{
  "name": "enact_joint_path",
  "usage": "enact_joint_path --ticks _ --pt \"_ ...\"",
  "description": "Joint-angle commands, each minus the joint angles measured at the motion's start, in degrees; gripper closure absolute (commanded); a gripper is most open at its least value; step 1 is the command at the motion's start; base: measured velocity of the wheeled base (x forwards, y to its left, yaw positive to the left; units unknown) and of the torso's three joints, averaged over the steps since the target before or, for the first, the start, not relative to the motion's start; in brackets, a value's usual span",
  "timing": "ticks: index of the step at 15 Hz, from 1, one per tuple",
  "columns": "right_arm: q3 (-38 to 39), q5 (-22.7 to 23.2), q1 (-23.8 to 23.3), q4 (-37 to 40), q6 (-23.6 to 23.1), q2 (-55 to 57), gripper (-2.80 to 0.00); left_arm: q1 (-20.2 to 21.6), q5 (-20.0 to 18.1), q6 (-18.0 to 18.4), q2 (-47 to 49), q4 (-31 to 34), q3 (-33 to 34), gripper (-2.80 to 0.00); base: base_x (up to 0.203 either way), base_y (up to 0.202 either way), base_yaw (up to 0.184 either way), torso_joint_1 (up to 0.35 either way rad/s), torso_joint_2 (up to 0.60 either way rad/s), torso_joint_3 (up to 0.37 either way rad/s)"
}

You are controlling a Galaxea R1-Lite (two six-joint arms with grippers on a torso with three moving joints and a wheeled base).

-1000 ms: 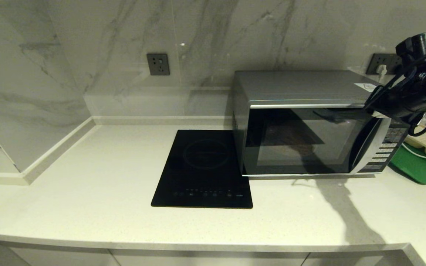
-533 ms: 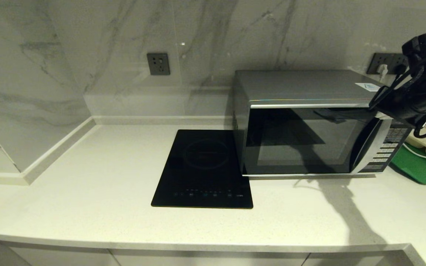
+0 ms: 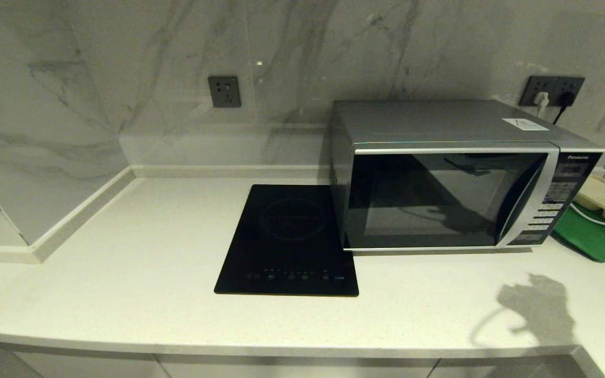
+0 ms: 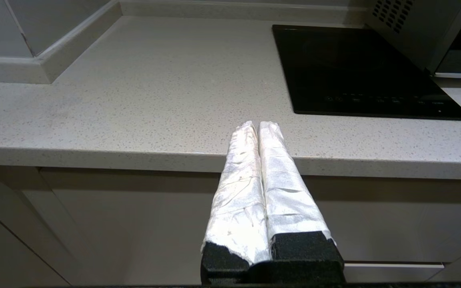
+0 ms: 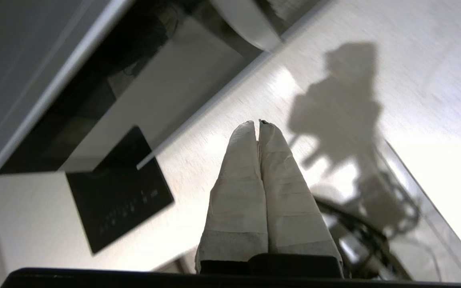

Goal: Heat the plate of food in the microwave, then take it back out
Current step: Open the microwave oven

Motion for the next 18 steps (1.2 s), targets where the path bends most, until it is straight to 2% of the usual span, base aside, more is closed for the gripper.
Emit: enact_joint_path --ticks 1,2,4,5,6,7,8,10,12,15,16,18 --pt "1.2 13.5 -16.4 6.4 -10.3 -5.2 0.0 0.0 0.0 -0.1 0.0 0.0 0.0 0.0 0.0 0.0 0.0 0.0 0.0 0.0" --pt "1.4 17.6 -23.1 9.6 -19.4 -4.7 0.0 0.0 0.0 -0.1 0.0 0.0 0.0 0.0 0.0 0.0 0.0 0.0 0.0 0.0" --pt "1.4 23.8 -34.1 18.1 -44.2 -2.2 0.0 0.0 0.0 -0.1 0.0 0.0 0.0 0.0 0.0 0.0 0.0 0.0 0.0 0.0" --pt "1.2 25.8 -38.1 21.7 -52.1 -0.3 0.0 0.0 0.0 -0.1 0.0 0.0 0.0 0.0 0.0 0.0 0.0 0.0 0.0 0.0" --pt "1.0 27.4 -40.0 23.7 -55.9 2.0 0.0 0.0 0.0 -0.1 0.0 0.0 0.0 0.0 0.0 0.0 0.0 0.0 0.0 0.0" --pt "1.2 29.6 -40.2 25.3 -54.8 4.8 0.0 0.0 0.0 -0.1 0.0 0.0 0.0 0.0 0.0 0.0 0.0 0.0 0.0 0.0" --pt "1.8 32.3 -40.4 26.0 -51.7 6.4 0.0 0.0 0.0 -0.1 0.0 0.0 0.0 0.0 0.0 0.0 0.0 0.0 0.0 0.0" --pt "-1.0 32.6 -41.5 23.2 -51.5 4.6 0.0 0.0 0.0 -0.1 0.0 0.0 0.0 0.0 0.0 0.0 0.0 0.0 0.0 0.0" --pt "-8.4 32.4 -41.9 18.7 -51.4 2.3 0.0 0.0 0.0 -0.1 0.0 0.0 0.0 0.0 0.0 0.0 0.0 0.0 0.0 0.0" --pt "-22.8 31.9 -40.6 16.1 -51.1 0.0 0.0 0.0 0.0 -0.1 0.0 0.0 0.0 0.0 0.0 0.0 0.0 0.0 0.0 0.0" --pt "-24.9 30.5 -38.2 12.7 -50.7 -2.1 0.0 0.0 0.0 -0.1 0.0 0.0 0.0 0.0 0.0 0.0 0.0 0.0 0.0 0.0" --pt "-24.9 23.7 -33.8 2.9 -48.8 -4.4 0.0 0.0 0.0 -0.1 0.0 0.0 0.0 0.0 0.0 0.0 0.0 0.0 0.0 0.0"
